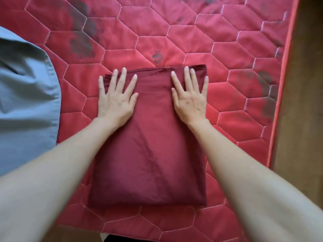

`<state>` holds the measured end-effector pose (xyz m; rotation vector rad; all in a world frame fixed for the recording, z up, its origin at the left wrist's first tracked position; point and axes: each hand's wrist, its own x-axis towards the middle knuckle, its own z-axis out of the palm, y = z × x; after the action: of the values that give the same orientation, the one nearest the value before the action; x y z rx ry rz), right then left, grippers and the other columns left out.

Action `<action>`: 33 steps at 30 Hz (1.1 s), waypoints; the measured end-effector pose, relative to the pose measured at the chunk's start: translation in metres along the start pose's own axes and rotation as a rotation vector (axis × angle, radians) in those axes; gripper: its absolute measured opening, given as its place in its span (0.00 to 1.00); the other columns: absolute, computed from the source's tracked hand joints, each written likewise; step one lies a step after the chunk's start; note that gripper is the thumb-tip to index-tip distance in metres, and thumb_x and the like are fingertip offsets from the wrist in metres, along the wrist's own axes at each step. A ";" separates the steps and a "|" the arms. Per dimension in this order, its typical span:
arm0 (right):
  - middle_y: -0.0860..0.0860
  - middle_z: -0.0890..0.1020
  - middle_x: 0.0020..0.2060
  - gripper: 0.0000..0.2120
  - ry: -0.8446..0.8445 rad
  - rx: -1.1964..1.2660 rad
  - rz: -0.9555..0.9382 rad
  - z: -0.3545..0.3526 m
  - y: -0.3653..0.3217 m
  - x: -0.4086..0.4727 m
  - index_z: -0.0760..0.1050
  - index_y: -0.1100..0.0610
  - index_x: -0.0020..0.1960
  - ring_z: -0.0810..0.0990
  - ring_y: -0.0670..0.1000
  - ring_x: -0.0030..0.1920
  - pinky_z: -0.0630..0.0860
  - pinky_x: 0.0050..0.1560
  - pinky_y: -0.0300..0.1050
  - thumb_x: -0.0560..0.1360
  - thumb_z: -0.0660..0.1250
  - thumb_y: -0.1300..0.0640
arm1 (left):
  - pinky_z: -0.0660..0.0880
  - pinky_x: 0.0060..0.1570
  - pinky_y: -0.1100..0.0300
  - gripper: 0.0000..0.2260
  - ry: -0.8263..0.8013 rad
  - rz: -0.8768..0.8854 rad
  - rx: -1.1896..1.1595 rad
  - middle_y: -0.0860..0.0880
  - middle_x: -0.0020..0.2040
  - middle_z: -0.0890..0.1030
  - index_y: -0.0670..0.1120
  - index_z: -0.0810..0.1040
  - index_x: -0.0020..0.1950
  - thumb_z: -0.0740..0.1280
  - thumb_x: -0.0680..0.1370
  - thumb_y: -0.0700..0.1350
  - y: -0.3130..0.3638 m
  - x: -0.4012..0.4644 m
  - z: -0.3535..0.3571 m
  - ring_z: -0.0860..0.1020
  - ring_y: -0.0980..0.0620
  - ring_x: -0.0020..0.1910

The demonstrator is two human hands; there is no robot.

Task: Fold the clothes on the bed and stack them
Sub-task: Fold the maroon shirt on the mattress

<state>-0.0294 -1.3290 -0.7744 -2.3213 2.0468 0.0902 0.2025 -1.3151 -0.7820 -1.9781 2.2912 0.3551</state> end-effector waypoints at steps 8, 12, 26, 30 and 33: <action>0.56 0.52 0.78 0.25 0.056 0.085 0.238 -0.037 -0.012 -0.020 0.54 0.51 0.78 0.48 0.55 0.78 0.44 0.75 0.61 0.83 0.48 0.48 | 0.42 0.73 0.38 0.25 0.207 -0.080 -0.070 0.42 0.79 0.52 0.45 0.55 0.79 0.51 0.83 0.51 0.008 -0.011 -0.038 0.49 0.43 0.78; 0.56 0.57 0.77 0.25 0.017 0.229 0.129 -0.024 -0.088 -0.103 0.58 0.51 0.77 0.52 0.55 0.78 0.47 0.75 0.60 0.81 0.49 0.50 | 0.46 0.74 0.40 0.25 0.143 0.031 -0.076 0.43 0.79 0.54 0.44 0.55 0.79 0.53 0.82 0.47 0.067 -0.105 -0.010 0.51 0.44 0.78; 0.60 0.59 0.76 0.28 0.048 0.126 0.355 -0.019 -0.003 -0.242 0.59 0.55 0.77 0.54 0.58 0.77 0.49 0.75 0.61 0.81 0.49 0.43 | 0.46 0.73 0.39 0.26 0.184 0.031 -0.044 0.41 0.78 0.57 0.42 0.59 0.77 0.51 0.81 0.51 -0.023 -0.214 0.014 0.53 0.41 0.78; 0.58 0.62 0.75 0.26 0.049 0.188 -0.053 -0.017 -0.059 -0.254 0.63 0.53 0.76 0.58 0.57 0.76 0.52 0.75 0.61 0.80 0.54 0.43 | 0.52 0.73 0.39 0.25 0.177 0.352 -0.034 0.43 0.78 0.60 0.45 0.63 0.77 0.54 0.81 0.52 0.039 -0.251 0.030 0.57 0.43 0.77; 0.56 0.61 0.76 0.27 -0.059 0.127 -0.183 0.001 -0.072 -0.272 0.63 0.50 0.76 0.58 0.55 0.76 0.55 0.74 0.63 0.80 0.53 0.41 | 0.55 0.73 0.39 0.27 0.095 0.350 0.023 0.43 0.78 0.60 0.44 0.63 0.77 0.53 0.81 0.54 0.056 -0.273 0.052 0.59 0.43 0.77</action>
<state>0.0076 -1.0508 -0.7553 -2.3835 1.7504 0.0215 0.1851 -1.0328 -0.7653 -1.6107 2.6891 0.2621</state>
